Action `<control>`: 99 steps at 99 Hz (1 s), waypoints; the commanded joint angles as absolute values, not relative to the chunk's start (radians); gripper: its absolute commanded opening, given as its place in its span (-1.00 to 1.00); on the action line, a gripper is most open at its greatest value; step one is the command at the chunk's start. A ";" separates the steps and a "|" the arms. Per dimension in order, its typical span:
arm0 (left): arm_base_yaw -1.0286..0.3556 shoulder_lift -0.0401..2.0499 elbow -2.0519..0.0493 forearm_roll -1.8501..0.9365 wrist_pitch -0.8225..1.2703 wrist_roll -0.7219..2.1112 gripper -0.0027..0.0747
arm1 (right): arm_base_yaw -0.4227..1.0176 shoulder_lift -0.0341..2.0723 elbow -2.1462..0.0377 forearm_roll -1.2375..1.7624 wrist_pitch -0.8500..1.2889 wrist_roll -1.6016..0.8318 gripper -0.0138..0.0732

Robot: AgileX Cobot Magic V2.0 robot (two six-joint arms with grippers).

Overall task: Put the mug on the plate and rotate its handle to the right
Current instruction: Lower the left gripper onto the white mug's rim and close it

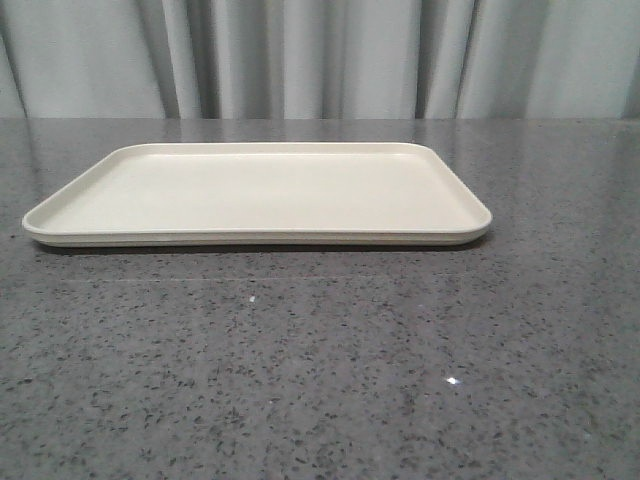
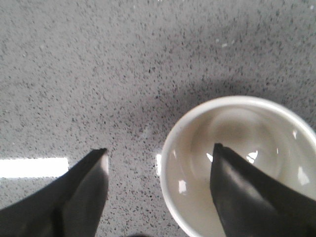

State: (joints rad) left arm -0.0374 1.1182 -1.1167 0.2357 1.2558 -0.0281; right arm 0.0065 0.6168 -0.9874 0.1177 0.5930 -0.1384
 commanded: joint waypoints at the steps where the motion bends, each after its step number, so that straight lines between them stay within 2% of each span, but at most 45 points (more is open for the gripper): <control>1: -0.039 1.106 -1.118 0.253 1.263 -0.032 0.21 | 0.006 0.626 -1.017 0.122 0.522 -0.151 0.44; 61: -0.039 1.110 -1.064 0.257 1.203 -0.032 0.21 | 0.006 0.626 -1.017 0.122 0.532 -0.151 0.44; 99: -0.039 1.202 -1.064 0.241 1.196 -0.032 0.21 | 0.006 0.626 -1.017 0.122 0.533 -0.151 0.44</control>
State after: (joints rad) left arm -0.0374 1.2094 -1.0428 0.2346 1.2231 -0.0281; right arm 0.0065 0.6168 -0.9874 0.1177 0.6023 -0.1384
